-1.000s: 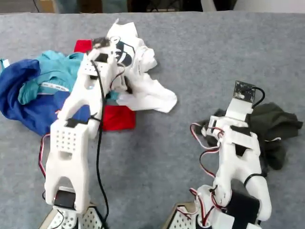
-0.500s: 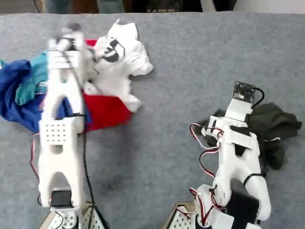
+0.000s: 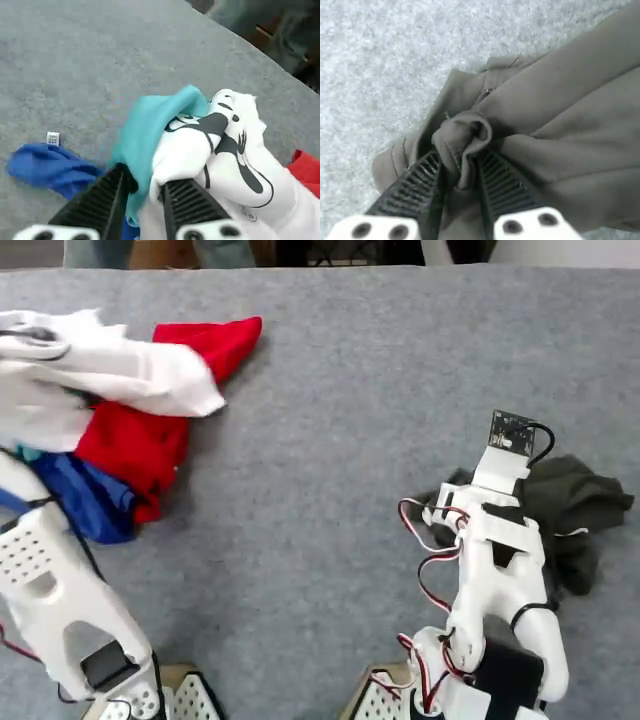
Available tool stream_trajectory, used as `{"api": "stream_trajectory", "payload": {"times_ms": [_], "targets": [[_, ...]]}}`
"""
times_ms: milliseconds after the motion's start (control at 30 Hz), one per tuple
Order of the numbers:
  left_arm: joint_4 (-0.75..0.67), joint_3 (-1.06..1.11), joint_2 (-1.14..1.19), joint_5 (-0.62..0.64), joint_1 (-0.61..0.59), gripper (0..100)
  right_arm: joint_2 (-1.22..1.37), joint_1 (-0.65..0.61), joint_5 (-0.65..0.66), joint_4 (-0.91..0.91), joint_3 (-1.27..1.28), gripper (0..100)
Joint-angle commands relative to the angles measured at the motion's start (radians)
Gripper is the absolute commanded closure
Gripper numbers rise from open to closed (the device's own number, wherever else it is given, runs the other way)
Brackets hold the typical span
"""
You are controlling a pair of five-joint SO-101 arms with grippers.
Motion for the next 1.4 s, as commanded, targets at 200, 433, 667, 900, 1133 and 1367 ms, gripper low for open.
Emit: {"api": "stream_trajectory", "payload": {"times_ms": [200, 433, 667, 900, 1133, 1367], "targets": [[0.008, 0.045, -0.071, -0.017, 0.045, 94, 0.004, -0.003, -0.005, 0.008, 0.018, 98.5], [0.008, 0.239, -0.190, 0.103, 0.236, 70, 0.004, -0.003, -0.005, 0.008, 0.018, 98.5], [-0.023, 0.398, -0.210, 0.107, 0.562, 70, 0.004, -0.003, -0.005, 0.008, 0.018, 98.5], [-0.364, 0.601, 0.031, 0.110, 0.668, 74, 0.004, -0.003, -0.005, 0.008, 0.018, 98.5], [-0.534, 0.553, 0.299, 0.109, 0.601, 83, 0.004, -0.003, -0.003, 0.008, 0.018, 98.5], [-0.379, 0.366, 0.348, 0.101, 0.541, 97, 0.004, -0.003, -0.003, 0.008, 0.018, 98.5]]}}
